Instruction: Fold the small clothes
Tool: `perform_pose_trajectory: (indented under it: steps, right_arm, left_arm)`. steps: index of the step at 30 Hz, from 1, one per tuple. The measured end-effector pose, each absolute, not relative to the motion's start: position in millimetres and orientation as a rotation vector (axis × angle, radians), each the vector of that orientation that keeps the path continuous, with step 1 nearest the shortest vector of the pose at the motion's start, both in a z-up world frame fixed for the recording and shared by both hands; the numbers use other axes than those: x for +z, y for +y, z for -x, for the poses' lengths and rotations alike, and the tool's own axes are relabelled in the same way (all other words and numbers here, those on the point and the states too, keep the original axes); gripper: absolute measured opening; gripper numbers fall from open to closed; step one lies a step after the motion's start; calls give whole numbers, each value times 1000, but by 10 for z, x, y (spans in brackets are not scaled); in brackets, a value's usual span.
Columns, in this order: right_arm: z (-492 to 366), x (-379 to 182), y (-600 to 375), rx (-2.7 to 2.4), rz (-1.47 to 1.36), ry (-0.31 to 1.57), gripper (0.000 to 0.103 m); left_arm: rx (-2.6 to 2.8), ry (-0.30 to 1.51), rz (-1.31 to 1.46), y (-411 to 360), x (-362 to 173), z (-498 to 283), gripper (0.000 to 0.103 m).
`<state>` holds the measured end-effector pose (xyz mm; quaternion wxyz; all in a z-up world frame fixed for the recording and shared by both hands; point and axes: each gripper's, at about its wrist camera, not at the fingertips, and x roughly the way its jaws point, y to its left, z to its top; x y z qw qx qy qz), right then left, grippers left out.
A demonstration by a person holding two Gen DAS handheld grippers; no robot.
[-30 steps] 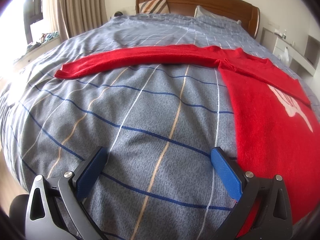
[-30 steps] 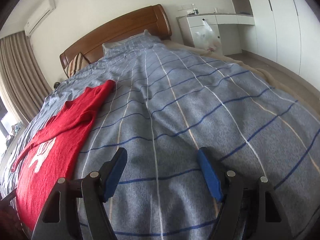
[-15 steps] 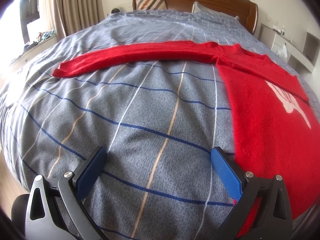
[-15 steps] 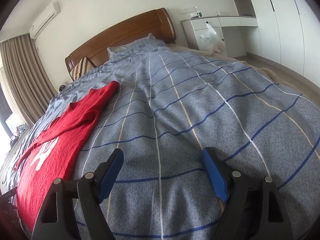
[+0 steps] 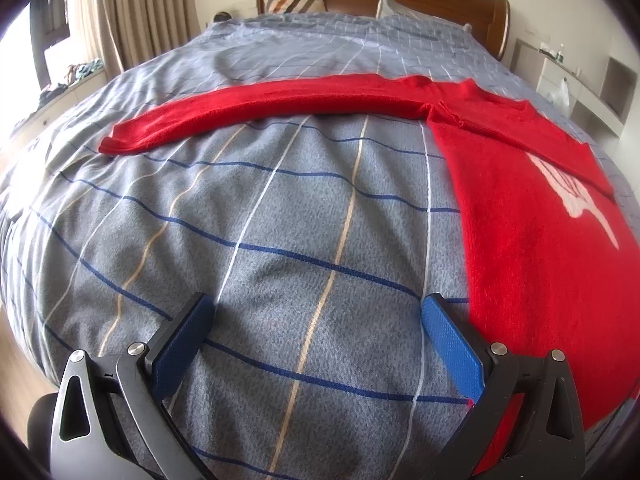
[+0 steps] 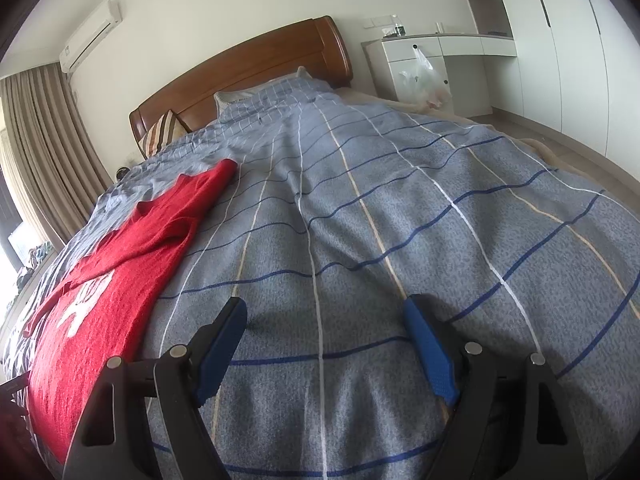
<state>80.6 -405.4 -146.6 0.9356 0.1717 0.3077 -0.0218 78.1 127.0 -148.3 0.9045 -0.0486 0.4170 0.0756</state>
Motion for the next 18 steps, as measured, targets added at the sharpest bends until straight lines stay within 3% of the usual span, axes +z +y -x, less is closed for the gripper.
perform_pose_trajectory:
  steps: [18]
  right_arm:
    - [-873, -1490, -3995, -74, -316, 647, 80]
  left_arm:
    - [128, 883, 98, 1306, -1488, -806, 103]
